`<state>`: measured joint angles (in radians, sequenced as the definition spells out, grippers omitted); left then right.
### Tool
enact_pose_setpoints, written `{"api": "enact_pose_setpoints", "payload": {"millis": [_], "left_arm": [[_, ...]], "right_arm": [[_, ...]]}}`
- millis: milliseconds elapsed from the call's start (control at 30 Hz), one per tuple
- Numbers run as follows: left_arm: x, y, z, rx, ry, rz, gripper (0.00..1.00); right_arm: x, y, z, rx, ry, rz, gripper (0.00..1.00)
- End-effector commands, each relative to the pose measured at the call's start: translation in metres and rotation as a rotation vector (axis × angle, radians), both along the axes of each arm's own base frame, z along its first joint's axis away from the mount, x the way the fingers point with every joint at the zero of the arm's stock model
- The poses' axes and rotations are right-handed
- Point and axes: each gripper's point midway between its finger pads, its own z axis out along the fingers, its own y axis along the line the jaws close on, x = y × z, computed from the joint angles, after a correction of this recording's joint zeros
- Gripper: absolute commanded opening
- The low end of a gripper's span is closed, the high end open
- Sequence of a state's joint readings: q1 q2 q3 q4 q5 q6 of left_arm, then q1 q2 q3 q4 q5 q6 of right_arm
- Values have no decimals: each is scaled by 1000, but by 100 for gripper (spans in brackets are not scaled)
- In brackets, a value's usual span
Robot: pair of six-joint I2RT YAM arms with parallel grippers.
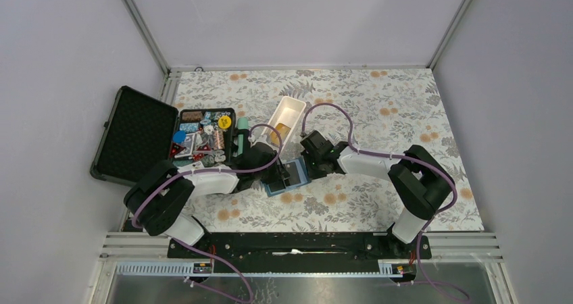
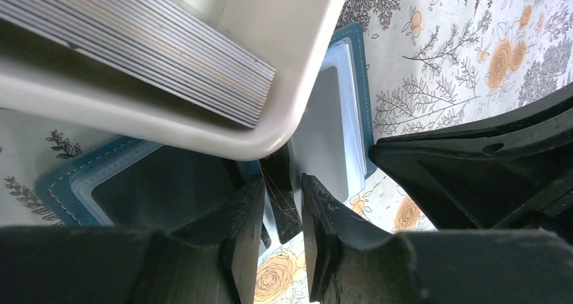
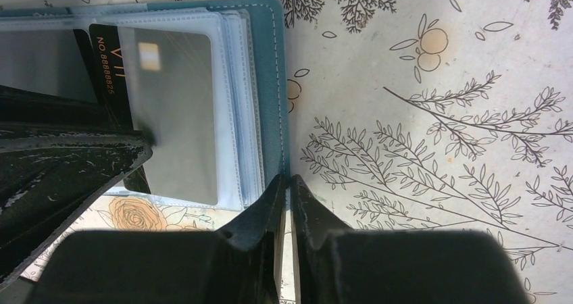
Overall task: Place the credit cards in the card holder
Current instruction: Insert the credit card into the card holder.
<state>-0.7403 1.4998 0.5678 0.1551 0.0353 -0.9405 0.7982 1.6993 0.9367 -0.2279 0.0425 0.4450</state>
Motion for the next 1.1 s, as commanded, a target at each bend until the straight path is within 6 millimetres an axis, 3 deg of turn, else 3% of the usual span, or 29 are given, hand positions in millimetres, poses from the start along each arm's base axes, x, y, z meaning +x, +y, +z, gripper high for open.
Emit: {"api": "enact_pose_setpoints", "payload": {"millis": [0,167,567,1067], "left_arm": [[-8,6,-16,94,48,-13,29],[-9,-4,-10,73,59,-11,30],[-17,-15,2,26,94,-10,46],[-26,-12,7,18,99,-3,45]], "right_arm": [[-6,-4,-12,-48,28,10,10],[-9,2,-10,-36,30,19,6],[-13,7,-12,-35,35,10,0],[-11,7,-11,-39,37,2,0]]}}
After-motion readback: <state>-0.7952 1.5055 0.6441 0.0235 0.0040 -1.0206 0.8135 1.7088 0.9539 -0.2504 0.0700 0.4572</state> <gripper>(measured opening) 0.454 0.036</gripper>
